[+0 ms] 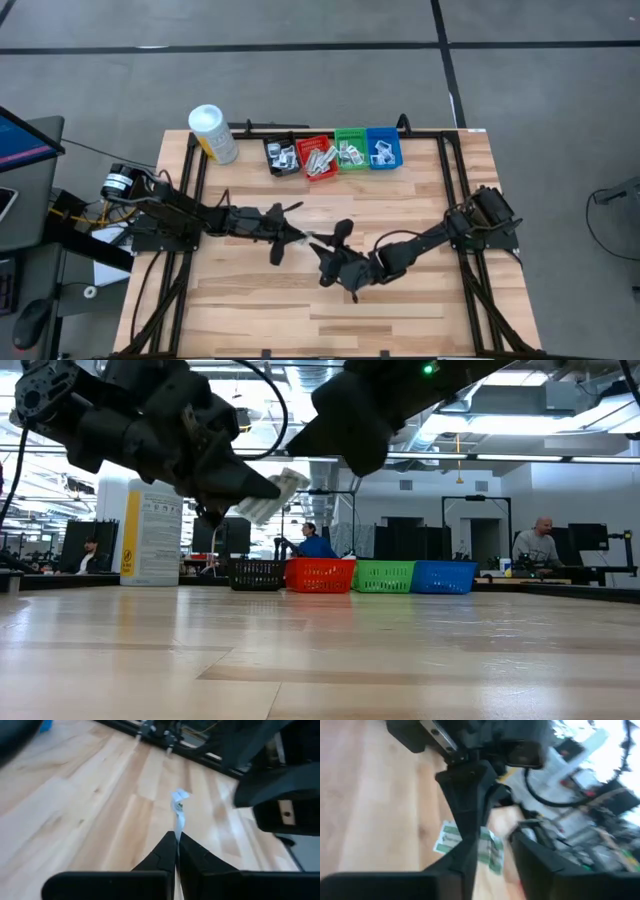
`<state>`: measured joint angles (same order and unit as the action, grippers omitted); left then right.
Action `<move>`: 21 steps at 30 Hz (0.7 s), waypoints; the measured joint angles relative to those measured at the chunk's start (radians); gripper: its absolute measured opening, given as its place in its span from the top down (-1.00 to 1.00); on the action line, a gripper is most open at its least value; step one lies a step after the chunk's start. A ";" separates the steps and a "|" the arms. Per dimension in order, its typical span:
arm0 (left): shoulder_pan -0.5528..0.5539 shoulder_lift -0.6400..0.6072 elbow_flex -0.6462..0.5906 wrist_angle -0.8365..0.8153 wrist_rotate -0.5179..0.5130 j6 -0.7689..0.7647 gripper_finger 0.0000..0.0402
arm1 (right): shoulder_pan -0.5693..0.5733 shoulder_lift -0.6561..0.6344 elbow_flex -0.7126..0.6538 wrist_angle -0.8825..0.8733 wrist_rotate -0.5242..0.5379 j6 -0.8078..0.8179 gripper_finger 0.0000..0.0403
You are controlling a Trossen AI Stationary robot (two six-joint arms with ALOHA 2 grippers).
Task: Pick & Place First Aid Supplies
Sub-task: Put the green bandage pack into the red bin
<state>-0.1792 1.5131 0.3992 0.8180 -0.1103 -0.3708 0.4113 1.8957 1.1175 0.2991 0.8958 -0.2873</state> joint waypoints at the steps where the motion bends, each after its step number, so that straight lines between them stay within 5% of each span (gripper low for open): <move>1: 0.007 0.000 0.000 -0.003 -0.005 0.000 0.97 | 0.010 0.000 0.000 -0.006 0.042 -0.001 0.42; 6: 0.037 0.000 0.000 -0.011 -0.085 0.048 0.97 | 0.069 0.000 0.000 -0.062 0.178 0.073 0.12; 12: 0.093 0.000 0.015 -0.024 -0.272 0.173 0.96 | 0.146 -0.001 -0.005 -0.255 0.017 0.365 -0.03; 21: 0.383 0.000 0.237 -0.257 -0.162 0.297 0.96 | 0.178 0.000 -0.183 -0.220 -0.028 0.662 -0.03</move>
<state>0.2034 1.5135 0.6359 0.5613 -0.2725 -0.0736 0.5896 1.8954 0.9346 0.0796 0.8677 0.3743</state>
